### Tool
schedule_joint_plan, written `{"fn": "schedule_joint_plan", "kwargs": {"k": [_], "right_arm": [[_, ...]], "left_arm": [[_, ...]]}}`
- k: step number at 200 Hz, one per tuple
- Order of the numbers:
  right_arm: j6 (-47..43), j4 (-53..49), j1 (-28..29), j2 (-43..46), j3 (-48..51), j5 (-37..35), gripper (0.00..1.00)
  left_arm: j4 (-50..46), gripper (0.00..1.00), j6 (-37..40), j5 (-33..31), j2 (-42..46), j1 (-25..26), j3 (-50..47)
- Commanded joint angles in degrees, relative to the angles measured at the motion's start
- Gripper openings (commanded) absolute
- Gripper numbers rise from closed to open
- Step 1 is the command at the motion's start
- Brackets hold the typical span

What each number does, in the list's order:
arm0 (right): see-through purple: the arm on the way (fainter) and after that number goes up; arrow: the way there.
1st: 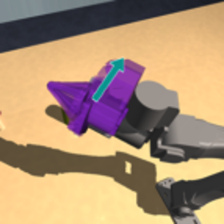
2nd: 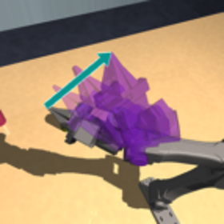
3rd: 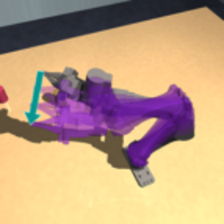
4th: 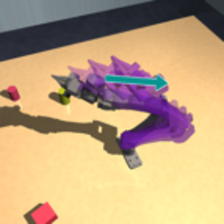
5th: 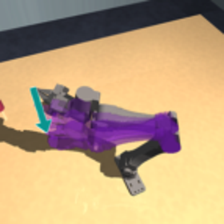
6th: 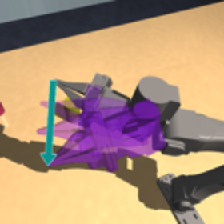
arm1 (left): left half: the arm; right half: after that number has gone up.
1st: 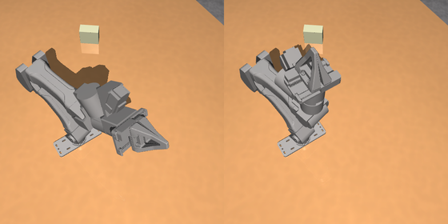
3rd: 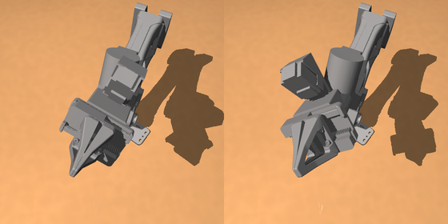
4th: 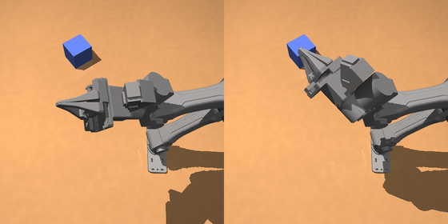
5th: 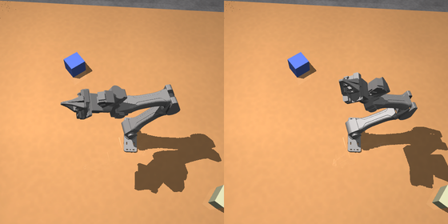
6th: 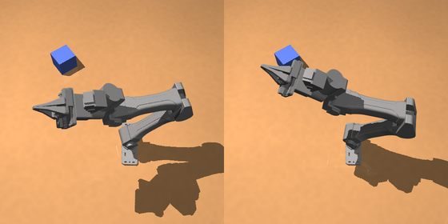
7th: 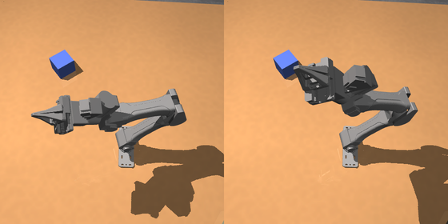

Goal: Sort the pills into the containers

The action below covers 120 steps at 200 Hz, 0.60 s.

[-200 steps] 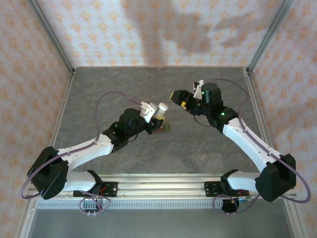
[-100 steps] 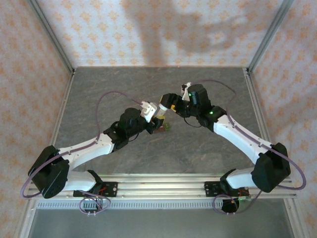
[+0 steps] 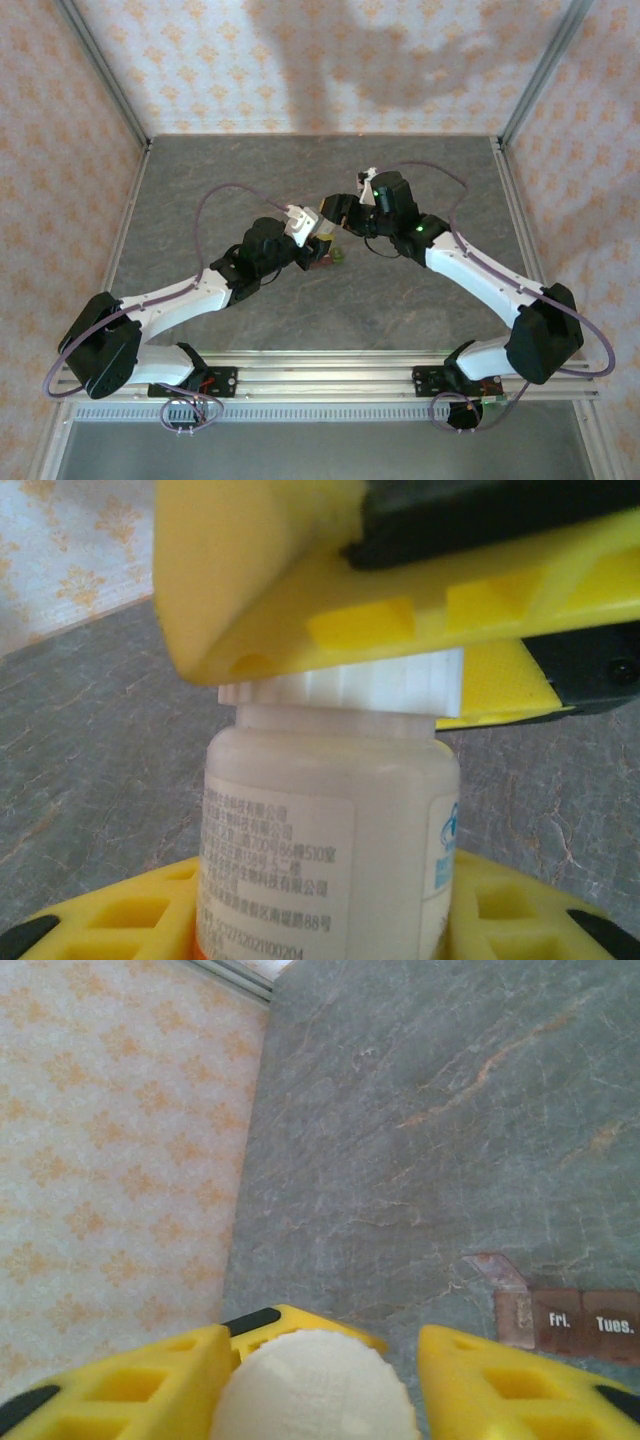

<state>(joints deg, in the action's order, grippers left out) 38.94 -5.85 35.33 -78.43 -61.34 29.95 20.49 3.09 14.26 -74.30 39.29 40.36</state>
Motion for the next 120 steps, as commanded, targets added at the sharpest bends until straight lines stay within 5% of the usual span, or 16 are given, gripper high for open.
{"fn": "schedule_joint_plan", "kwargs": {"k": [1,29,61,91,120], "right_arm": [[-2.0,1.3,0.2,0.7,1.1,-1.3,0.43],[-10.5,4.0,-0.7,1.7,2.5,2.7,0.40],[-19.7,8.7,-4.7,1.3,4.9,16.6,0.42],[-22.2,6.0,-7.4,-0.6,4.4,21.9,0.45],[-18.0,5.5,-7.7,0.6,3.9,18.8,0.66]], "left_arm": [[3.3,0.00,0.0,-1.4,0.6,0.3,1.5],[3.0,0.00,-1.1,0.4,2.1,0.3,1.5],[0.9,0.00,-4.6,10.5,3.4,-0.3,2.9],[1.3,0.00,-8.6,16.4,3.3,-0.4,3.9],[0.9,0.00,-6.5,10.7,4.0,-0.4,3.2]]}}
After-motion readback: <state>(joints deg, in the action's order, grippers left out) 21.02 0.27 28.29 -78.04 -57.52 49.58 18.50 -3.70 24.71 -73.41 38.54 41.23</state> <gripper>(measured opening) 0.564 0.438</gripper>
